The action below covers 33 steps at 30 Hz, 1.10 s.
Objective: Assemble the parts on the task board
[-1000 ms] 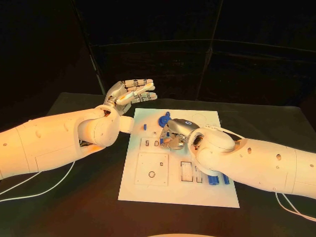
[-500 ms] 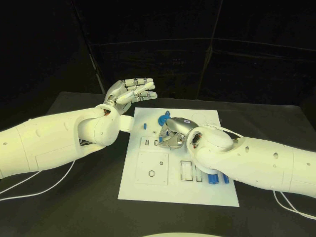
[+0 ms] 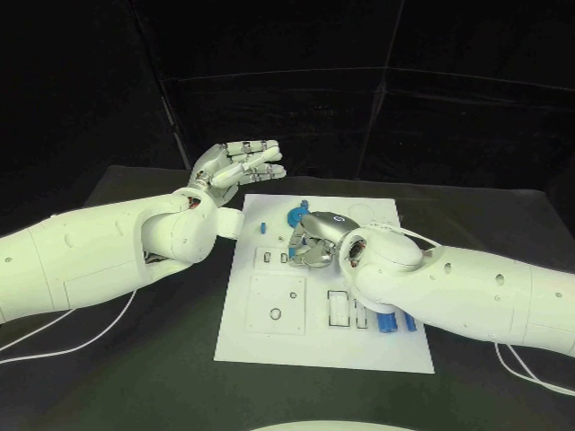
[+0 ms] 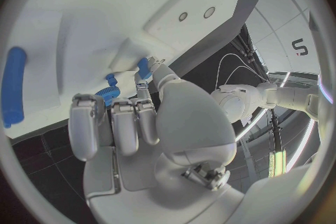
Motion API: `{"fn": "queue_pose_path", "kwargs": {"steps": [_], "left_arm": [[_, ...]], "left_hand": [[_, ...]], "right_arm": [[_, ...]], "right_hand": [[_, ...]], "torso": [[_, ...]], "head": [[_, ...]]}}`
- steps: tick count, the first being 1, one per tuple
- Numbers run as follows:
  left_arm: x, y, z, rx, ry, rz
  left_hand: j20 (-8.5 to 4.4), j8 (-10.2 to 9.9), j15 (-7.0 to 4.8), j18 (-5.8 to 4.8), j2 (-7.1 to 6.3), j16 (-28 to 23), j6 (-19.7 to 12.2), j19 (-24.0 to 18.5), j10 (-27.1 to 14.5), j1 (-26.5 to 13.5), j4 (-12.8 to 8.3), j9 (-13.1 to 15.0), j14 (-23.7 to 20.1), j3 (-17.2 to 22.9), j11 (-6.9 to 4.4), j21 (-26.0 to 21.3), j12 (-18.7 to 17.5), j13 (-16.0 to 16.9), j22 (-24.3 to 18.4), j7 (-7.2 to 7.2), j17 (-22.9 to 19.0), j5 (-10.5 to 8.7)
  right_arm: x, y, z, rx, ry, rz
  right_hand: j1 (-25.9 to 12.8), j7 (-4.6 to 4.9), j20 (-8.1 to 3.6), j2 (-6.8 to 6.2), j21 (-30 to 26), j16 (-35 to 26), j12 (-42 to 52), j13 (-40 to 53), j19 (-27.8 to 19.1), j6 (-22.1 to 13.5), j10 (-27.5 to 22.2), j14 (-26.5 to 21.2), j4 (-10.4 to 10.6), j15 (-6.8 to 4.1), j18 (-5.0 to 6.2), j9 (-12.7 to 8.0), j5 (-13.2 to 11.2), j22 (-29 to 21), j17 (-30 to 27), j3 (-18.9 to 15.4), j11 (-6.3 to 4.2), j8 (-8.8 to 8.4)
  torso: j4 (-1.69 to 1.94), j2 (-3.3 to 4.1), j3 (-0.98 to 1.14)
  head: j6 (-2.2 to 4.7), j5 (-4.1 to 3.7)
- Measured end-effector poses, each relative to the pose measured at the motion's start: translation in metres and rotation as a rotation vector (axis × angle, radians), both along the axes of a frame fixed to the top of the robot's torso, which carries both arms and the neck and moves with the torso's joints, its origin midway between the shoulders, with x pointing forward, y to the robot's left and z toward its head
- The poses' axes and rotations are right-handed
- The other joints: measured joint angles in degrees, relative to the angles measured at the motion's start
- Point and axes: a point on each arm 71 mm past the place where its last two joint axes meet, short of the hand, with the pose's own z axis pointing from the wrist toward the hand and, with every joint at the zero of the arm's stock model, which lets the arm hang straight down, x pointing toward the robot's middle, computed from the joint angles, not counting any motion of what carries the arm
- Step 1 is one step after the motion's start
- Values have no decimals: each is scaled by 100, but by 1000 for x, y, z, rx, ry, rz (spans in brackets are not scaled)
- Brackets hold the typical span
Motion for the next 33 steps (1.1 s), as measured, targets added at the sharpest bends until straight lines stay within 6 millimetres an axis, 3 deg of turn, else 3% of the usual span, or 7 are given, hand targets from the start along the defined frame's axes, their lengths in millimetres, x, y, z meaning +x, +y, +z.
{"fn": "queue_pose_path", "kwargs": {"steps": [26,33], "left_arm": [[0,1,0,0,0,1],[0,1,0,0,0,1]], "left_hand": [[0,0,0,0,0,0,0,0,0,0,0,0,0,0,0,0,0,0,0,0,0,0],[0,0,0,0,0,0,0,0,0,0,0,0,0,0,0,0,0,0,0,0,0,0]], "right_arm": [[-2,0,-3,-21,23,18],[-2,-1,-3,-19,22,13]], "right_hand": [[-80,79,0,-155,-99,0,0,0,0,-91,0,0,-36,0,0,-15,1,0,-2,-1,0,-130],[-169,93,5,-245,-127,0,0,0,5,-145,-8,0,3,0,0,-11,-92,0,-2,-41,35,-159]], "torso": [[3,-2,1],[5,-2,2]], "head": [[-25,-3],[-26,-20]]}}
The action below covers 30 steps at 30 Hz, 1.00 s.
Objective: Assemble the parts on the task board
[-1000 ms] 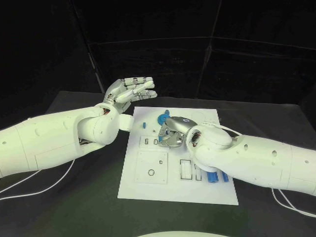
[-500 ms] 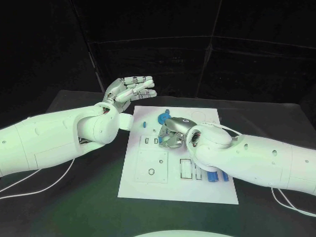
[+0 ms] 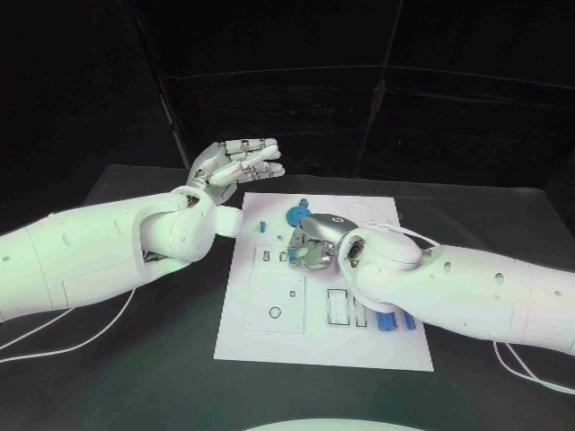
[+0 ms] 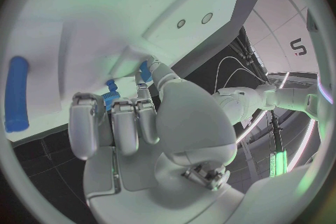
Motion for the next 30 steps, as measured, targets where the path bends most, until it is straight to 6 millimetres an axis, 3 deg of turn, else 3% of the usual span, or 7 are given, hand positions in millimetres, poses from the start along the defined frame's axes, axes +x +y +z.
{"fn": "queue_pose_path", "kwargs": {"steps": [6,8,12,27,30], "left_arm": [[0,0,0,0,0,0],[0,0,0,0,0,0],[0,0,0,-1,0,-1],[0,1,0,-3,0,-6],[1,2,0,-3,0,-5]], "left_hand": [[0,0,0,0,0,-21,0,0,0,0,-24,0,0,-24,0,-40,0,0,0,0,0,0],[0,0,0,0,0,-21,0,0,0,0,-24,0,0,-24,0,-40,0,0,0,0,0,0],[0,0,0,0,0,-21,0,0,0,0,-24,0,0,-24,0,-40,0,0,0,0,0,0],[0,0,-1,0,0,-21,0,0,0,0,-24,0,1,-24,0,-40,-21,0,-4,0,0,0],[-36,0,-73,0,28,17,0,155,45,-28,-48,3,204,-49,-45,-26,-21,0,5,0,23,0]], "right_arm": [[0,0,0,3,-2,-6],[0,0,0,3,-2,-7],[0,0,-1,6,-3,-8],[-3,-5,3,56,-33,-23],[-6,-13,5,82,-48,-22]], "right_hand": [[-66,37,38,-66,-46,0,-74,0,-5,-142,8,14,55,14,0,5,0,0,0,-74,8,-92],[-89,51,38,-137,-51,0,-89,0,-5,-234,2,8,65,34,0,0,46,0,0,-132,42,-154],[-97,106,70,-159,-78,0,-155,0,3,-437,10,21,115,64,0,-4,46,0,-1,-225,91,-249],[-84,135,98,-260,-99,0,-160,0,14,-536,-9,13,197,95,0,-4,23,0,-1,-340,112,-287],[-80,134,98,-264,-99,0,-183,0,14,-536,9,21,213,104,0,-4,23,0,-1,-355,131,-287]], "torso": [[2,1,-1],[2,1,-1],[2,1,-2],[2,2,2],[2,2,3]], "head": [[-2,2],[-2,5],[2,6],[-13,12],[-14,24]]}}
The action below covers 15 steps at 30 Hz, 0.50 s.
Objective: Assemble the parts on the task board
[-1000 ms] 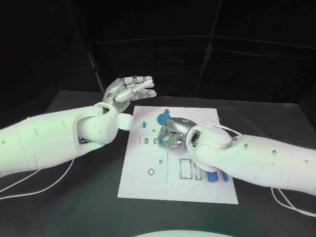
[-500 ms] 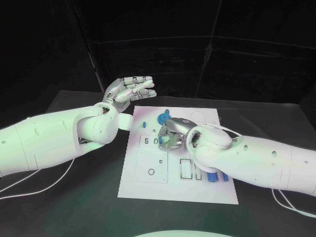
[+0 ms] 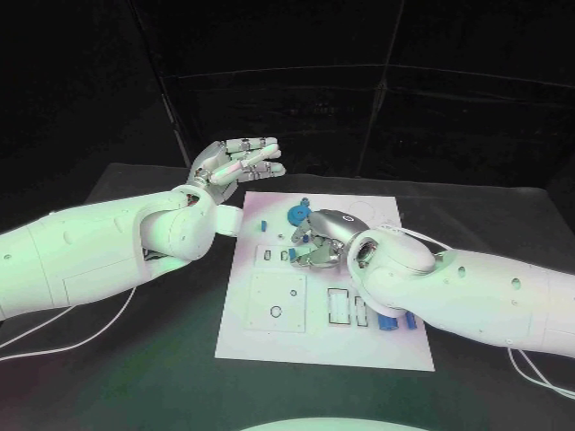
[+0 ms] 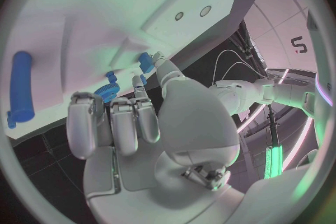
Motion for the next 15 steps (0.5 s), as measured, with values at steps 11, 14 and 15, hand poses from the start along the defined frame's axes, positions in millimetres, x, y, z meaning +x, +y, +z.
{"fn": "queue_pose_path", "kwargs": {"steps": [11,14,15], "left_arm": [[1,11,-3,49,24,-21],[0,13,-5,100,41,-47],[-1,13,-7,127,51,-63]], "left_hand": [[-408,137,-425,0,178,573,579,934,913,-86,-21,43,1260,-72,-361,463,204,64,203,-167,374,0],[-572,167,-600,0,199,977,733,1345,1294,-175,46,44,1816,-140,-514,717,291,104,324,-296,640,0],[-663,198,-701,-1,194,1257,836,1572,1485,-180,57,55,1984,-150,-593,876,348,136,404,-363,820,23]], "right_arm": [[-11,-48,26,165,-23,59],[-10,-64,36,215,-8,55],[-8,-72,40,237,-1,46]], "right_hand": [[190,14,59,-66,-809,0,-819,0,-607,-87,-326,-21,191,20,274,15,365,-1016,0,-178,30,0],[241,13,48,-36,-1290,0,-1312,-103,-943,-88,-732,-21,184,21,456,26,515,-1730,0,-266,16,14],[338,-15,31,9,-1824,0,-1889,-610,-1293,-61,-1184,-21,187,20,596,38,560,-2486,0,-313,-10,69]], "torso": [[-8,-42,5],[-13,-78,13],[-13,-94,16]], "head": [[54,10],[41,6],[41,4]]}}
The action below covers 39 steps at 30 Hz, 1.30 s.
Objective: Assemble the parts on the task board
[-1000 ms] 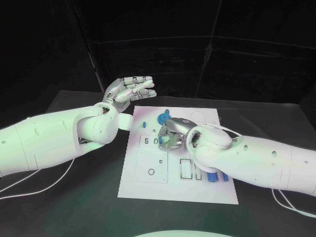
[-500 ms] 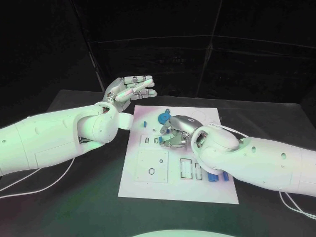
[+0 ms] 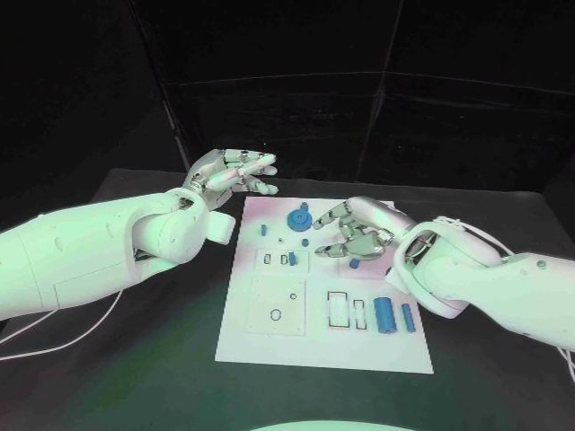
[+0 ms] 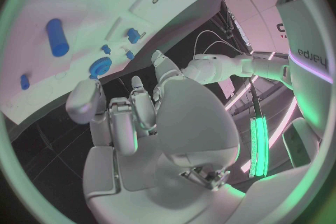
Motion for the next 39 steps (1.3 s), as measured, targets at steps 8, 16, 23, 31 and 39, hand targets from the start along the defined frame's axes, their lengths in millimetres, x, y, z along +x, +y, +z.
{"fn": "queue_pose_path", "kwargs": {"steps": [8,16,23,31,39], "left_arm": [[-9,0,-3,245,80,-133],[-9,-9,-9,530,168,-263],[-8,-24,-24,751,262,-340],[-1,-34,-34,940,322,-362],[4,-49,-41,1076,344,-379]], "left_hand": [[-349,0,-201,0,13,4633,147,576,336,13,-63,57,94,290,-202,1196,408,451,771,-150,4493,44],[-406,189,-272,-88,-10,5830,144,570,512,-424,123,168,83,422,-314,2644,1566,1431,2217,-235,5981,44],[-425,658,-315,-178,24,6334,98,463,594,-1003,499,436,85,168,-374,3809,4564,4352,3485,-309,6004,12],[-425,1328,-356,-265,135,6533,-83,463,546,-1294,888,886,84,-321,-422,4755,5697,5503,4593,-415,6004,12],[-452,1790,-365,-351,210,6627,-214,519,560,-1369,1119,1249,95,-613,-469,5143,5928,5782,5090,-487,6003,13]], "right_arm": [[28,-51,15,192,130,-110],[45,-77,14,354,231,-158],[58,-89,14,473,285,-171],[72,-97,13,552,316,-187],[78,-95,12,570,311,-187]], "right_hand": [[538,-25,-82,204,-2294,0,-3286,-2973,-700,25,-1218,1,-150,-45,255,-10,28,-2402,0,280,-61,42],[596,170,127,54,-3237,-4599,-3833,-3647,-1165,-172,-1897,-2622,-238,228,254,-6,176,-2941,-3122,368,215,140],[642,153,242,38,-3811,-6741,-5083,-5445,-1959,245,-1344,-2622,-491,376,253,-24,27,-3136,-4897,1028,283,185],[340,169,332,-162,-4319,-8156,-6073,-6532,-1519,403,-667,-1656,-665,378,253,-27,106,-3505,-6234,1697,284,-86],[262,233,275,-219,-4319,-8206,-6172,-6532,-1303,378,-601,-1393,-700,329,252,-33,241,-3528,-6387,1663,281,-116]], "torso": [[-31,-158,24],[-47,-297,46],[-12,-371,64],[-5,-421,71],[2,-422,74]], "head": [[-24,23],[-41,-48],[-73,-64],[-101,-62],[-102,-69]]}}
